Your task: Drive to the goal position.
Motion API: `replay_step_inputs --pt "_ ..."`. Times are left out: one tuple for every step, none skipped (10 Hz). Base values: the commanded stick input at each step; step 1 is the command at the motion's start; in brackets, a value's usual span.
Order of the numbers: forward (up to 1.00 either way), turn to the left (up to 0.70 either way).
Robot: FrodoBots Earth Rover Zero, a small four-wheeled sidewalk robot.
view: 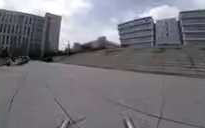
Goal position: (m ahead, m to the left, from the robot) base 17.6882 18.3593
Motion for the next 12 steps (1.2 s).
replay_step_inputs --pt "1.0 -0.02" --pt "1.0 -0.02" --pt "1.0 0.17" --pt "1.0 0.35" --pt "1.0 0.16" --pt "1.0 0.0" --pt "1.0 0.0" --pt "1.0 0.0" --pt "1.0 0.0" --pt "1.0 0.0" --pt "1.0 0.21" --pt "1.0 0.25"
